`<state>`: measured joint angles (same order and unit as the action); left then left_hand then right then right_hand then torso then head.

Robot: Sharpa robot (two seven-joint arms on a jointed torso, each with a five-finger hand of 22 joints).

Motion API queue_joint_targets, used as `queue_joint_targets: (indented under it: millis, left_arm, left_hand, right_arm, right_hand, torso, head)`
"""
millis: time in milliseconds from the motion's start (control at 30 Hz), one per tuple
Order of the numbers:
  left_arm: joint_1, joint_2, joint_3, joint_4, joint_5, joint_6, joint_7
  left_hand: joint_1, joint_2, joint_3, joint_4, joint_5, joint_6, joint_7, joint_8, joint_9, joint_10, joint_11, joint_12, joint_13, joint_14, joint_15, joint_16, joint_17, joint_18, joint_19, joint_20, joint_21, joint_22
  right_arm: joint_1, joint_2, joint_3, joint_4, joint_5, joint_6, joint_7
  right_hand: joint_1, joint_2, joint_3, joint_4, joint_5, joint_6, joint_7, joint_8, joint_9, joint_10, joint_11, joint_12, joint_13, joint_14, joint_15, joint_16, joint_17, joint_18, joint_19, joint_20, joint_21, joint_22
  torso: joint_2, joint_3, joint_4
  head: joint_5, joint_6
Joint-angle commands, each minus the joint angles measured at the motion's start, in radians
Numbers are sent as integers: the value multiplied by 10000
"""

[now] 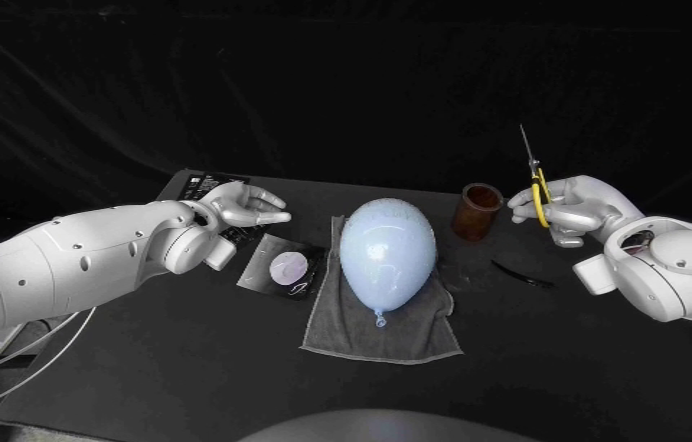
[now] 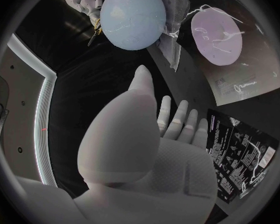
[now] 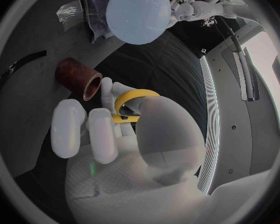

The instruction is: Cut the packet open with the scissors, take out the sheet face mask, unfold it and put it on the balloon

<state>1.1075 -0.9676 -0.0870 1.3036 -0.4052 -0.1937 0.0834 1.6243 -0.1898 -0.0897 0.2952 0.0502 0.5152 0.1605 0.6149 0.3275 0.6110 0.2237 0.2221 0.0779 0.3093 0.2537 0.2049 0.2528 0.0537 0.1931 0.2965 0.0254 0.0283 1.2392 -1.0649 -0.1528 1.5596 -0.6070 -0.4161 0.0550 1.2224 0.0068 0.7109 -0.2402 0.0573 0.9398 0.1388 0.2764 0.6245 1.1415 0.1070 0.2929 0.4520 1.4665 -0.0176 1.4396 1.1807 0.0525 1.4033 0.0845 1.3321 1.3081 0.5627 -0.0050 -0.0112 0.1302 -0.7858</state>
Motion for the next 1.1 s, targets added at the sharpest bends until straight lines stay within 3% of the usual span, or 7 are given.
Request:
queue_joint_targets:
  millis: [33,333,400,433,633,700,1100]
  left_arm:
    - [9,5,20,-64,-754,-381,1225]
    - [23,21,226,-125,-542,-771,2276]
    - [51,28,306,-50,-234,-763,2483]
    - [69,37,337,-17,-82,-743,2546]
    - [334,259,450,185,685,-430,2707]
    - [469,396,467,245,849,-269,2677]
    - [1672,1871,495,-552,843,1202,1911]
  left_hand:
    - [134,65,29,3,3,298,751,-125,-163,40,-195,145,-14,-251,-30,256,122,64,-100,-7,32,5]
    - [774,706,842,-123,-13,1469,734,-402,-566,1088,8,614,-29,923,-197,1789,921,83,819,1,284,166]
    - [944,868,989,-149,-9,1793,696,-628,-755,1738,0,764,-43,1850,-377,2279,1017,121,2739,-17,885,510]
    - [1012,969,1069,-134,2,1962,728,-835,-908,2076,-161,760,-91,2684,-597,2678,1101,230,4322,-34,1444,793]
    - [1034,1146,1257,-76,-11,2432,630,-1426,-1320,2990,-477,563,-139,5365,-1242,3702,1255,1292,6594,-299,2703,1264]
    - [983,1155,1287,-66,-9,2616,607,-1540,-1402,3240,-545,480,-140,5824,-1353,3753,1207,1312,6909,-401,2902,1335]
    - [-792,1272,570,-43,-13,3325,414,-2011,-1691,4594,-844,167,-78,7217,-1715,4319,1416,1284,7754,-833,3534,1542]
  right_arm:
    - [-2,-1,8,4,2,74,176]
    - [-12,2,8,-4,3,144,189]
    - [-16,14,8,-12,0,166,180]
    - [-17,20,8,-14,-9,176,174]
    - [-23,59,8,32,-253,263,8]
    - [-24,66,8,72,-416,284,-127]
    - [216,325,10,72,-3250,1215,-1574]
  right_hand:
    - [-7,21,341,-300,27,8,14,-12,9,1410,-549,-34,10,341,-49,37,-3,194,-86,0,-53,940]
    - [-10,10,347,-298,25,-3,15,-11,25,1400,-547,-37,15,337,-48,30,-21,195,-88,0,-56,938]
    - [-11,-1,350,-298,23,-11,16,-11,35,1391,-546,-40,19,331,-47,20,-48,201,-104,0,-78,922]
    - [-11,-1,350,-298,23,-11,16,-11,35,1391,-546,-40,19,331,-47,20,-48,201,-104,0,-78,922]
    - [-12,-9,352,-299,23,-16,17,-11,43,1384,-546,-42,21,327,-47,12,-68,199,-100,0,-73,926]
    - [-12,-9,352,-299,23,-16,17,-11,43,1384,-546,-42,21,327,-47,12,-68,199,-100,0,-73,926]
    - [32,-42,396,-329,16,-28,8,-1,95,1373,-552,-40,45,334,-51,24,-20,176,-42,-3,6,979]
  torso:
    - [-3,5,-5]
    - [-11,4,-2]
    - [-14,5,1]
    - [-12,8,1]
    - [-10,13,-26]
    - [-10,13,-32]
    - [-85,15,-86]
  head:
    - [5,-12]
    - [-53,-6]
    - [-95,15]
    - [-120,28]
    - [-298,167]
    - [-389,237]
    - [-1697,953]
